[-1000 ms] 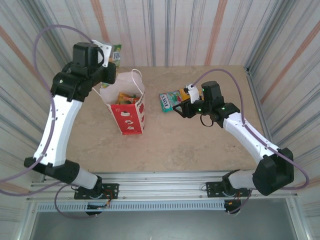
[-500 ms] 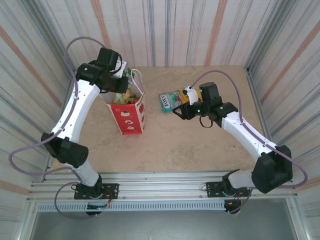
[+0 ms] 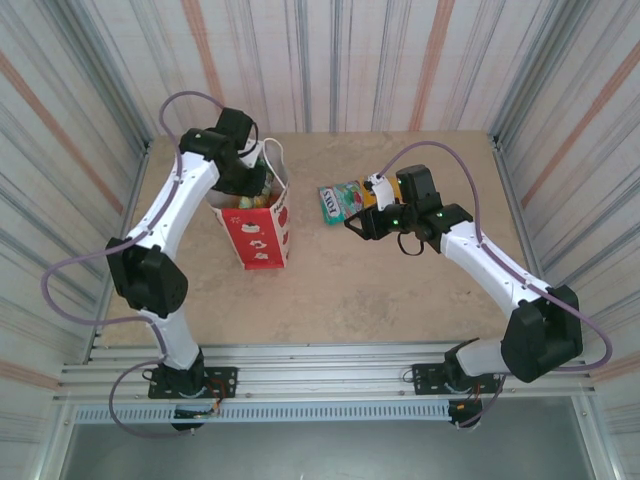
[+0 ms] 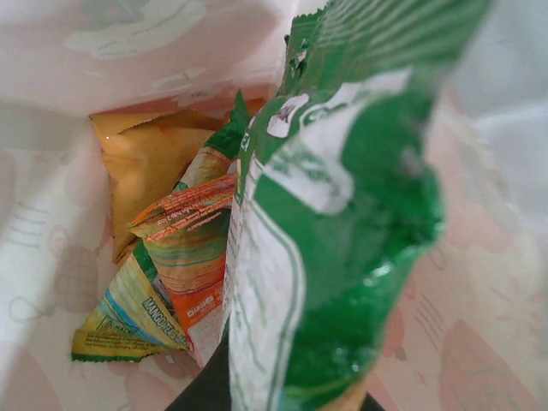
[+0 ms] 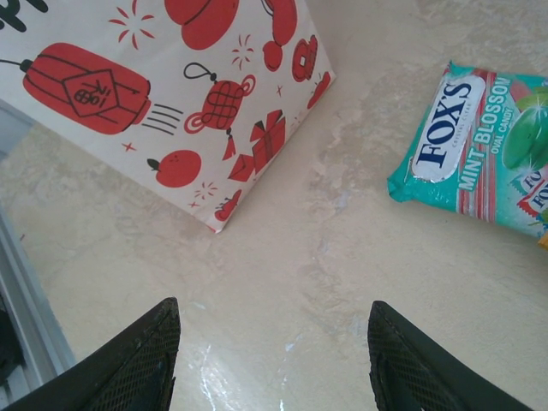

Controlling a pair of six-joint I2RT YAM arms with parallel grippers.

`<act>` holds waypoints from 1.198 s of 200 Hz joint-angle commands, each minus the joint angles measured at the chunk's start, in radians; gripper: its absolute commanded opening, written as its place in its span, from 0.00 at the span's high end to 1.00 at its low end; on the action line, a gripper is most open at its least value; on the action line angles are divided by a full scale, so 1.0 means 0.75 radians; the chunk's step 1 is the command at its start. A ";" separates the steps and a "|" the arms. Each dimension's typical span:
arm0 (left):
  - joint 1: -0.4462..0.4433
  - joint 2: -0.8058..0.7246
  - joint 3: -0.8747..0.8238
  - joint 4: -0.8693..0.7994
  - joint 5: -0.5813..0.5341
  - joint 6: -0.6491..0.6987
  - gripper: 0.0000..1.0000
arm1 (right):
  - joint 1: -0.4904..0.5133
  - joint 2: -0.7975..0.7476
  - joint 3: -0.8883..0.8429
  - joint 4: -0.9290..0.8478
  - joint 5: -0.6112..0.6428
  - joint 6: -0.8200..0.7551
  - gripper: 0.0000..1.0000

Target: Place the snacks into the paper bag

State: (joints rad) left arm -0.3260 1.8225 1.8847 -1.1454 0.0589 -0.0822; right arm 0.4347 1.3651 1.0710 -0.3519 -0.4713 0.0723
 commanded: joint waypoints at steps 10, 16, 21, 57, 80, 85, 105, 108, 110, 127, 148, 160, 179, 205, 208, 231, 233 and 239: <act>0.025 0.024 0.002 0.062 -0.003 0.032 0.87 | 0.012 0.002 0.016 -0.016 -0.014 0.038 0.41; 0.028 0.036 0.007 0.066 -0.003 0.034 0.85 | 0.012 0.002 0.014 -0.014 -0.015 0.040 0.41; 0.029 0.045 0.009 0.069 -0.003 0.035 0.84 | 0.012 0.002 0.012 -0.013 -0.014 0.044 0.41; 0.038 0.103 0.011 0.071 -0.010 0.042 0.70 | 0.012 -0.003 0.006 0.000 -0.010 0.070 0.41; 0.040 0.117 0.027 0.050 -0.030 0.045 0.58 | 0.012 -0.006 0.003 0.007 -0.014 0.081 0.40; 0.039 0.113 0.033 0.043 -0.032 0.048 0.58 | 0.012 -0.005 0.002 0.007 -0.015 0.082 0.40; 0.039 0.070 0.070 0.026 -0.026 0.040 0.55 | 0.006 -0.014 0.005 0.006 0.001 0.101 0.40; 0.039 0.061 0.075 0.025 -0.023 0.039 0.55 | 0.005 -0.015 0.007 0.006 0.005 0.106 0.40; 0.040 0.051 0.079 0.023 -0.023 0.038 0.54 | 0.003 -0.017 0.008 0.006 0.006 0.111 0.40; 0.036 -0.027 0.122 0.014 -0.010 0.025 0.52 | -0.030 -0.022 0.013 0.010 0.012 0.176 0.40; 0.015 -0.144 0.171 0.019 -0.011 0.032 0.47 | -0.101 -0.018 0.018 0.026 -0.006 0.299 0.40; -0.009 -0.207 0.192 0.032 0.000 0.059 0.47 | -0.146 -0.006 0.021 0.028 -0.025 0.359 0.39; -0.072 -0.292 0.205 0.067 -0.013 0.105 0.47 | -0.213 0.026 0.026 0.013 -0.020 0.445 0.39; -0.209 -0.393 0.162 0.171 -0.035 0.212 0.45 | -0.337 0.090 0.030 0.002 -0.046 0.529 0.40; -0.226 -0.405 0.152 0.190 -0.034 0.220 0.45 | -0.356 0.102 0.033 0.003 -0.050 0.536 0.40; -0.313 -0.459 0.082 0.299 0.051 0.287 0.44 | -0.472 0.218 0.101 -0.053 -0.071 0.540 0.40; -0.322 -0.460 0.080 0.305 0.055 0.293 0.44 | -0.478 0.230 0.109 -0.063 -0.073 0.537 0.40; -0.347 -0.460 0.077 0.316 0.056 0.311 0.44 | -0.502 0.269 0.140 -0.089 -0.074 0.530 0.40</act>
State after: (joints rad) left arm -0.5430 1.4765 1.9858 -0.9829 0.0631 0.0589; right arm 0.1215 1.4799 1.0927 -0.3511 -0.4999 0.4316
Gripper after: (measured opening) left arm 0.556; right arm 0.600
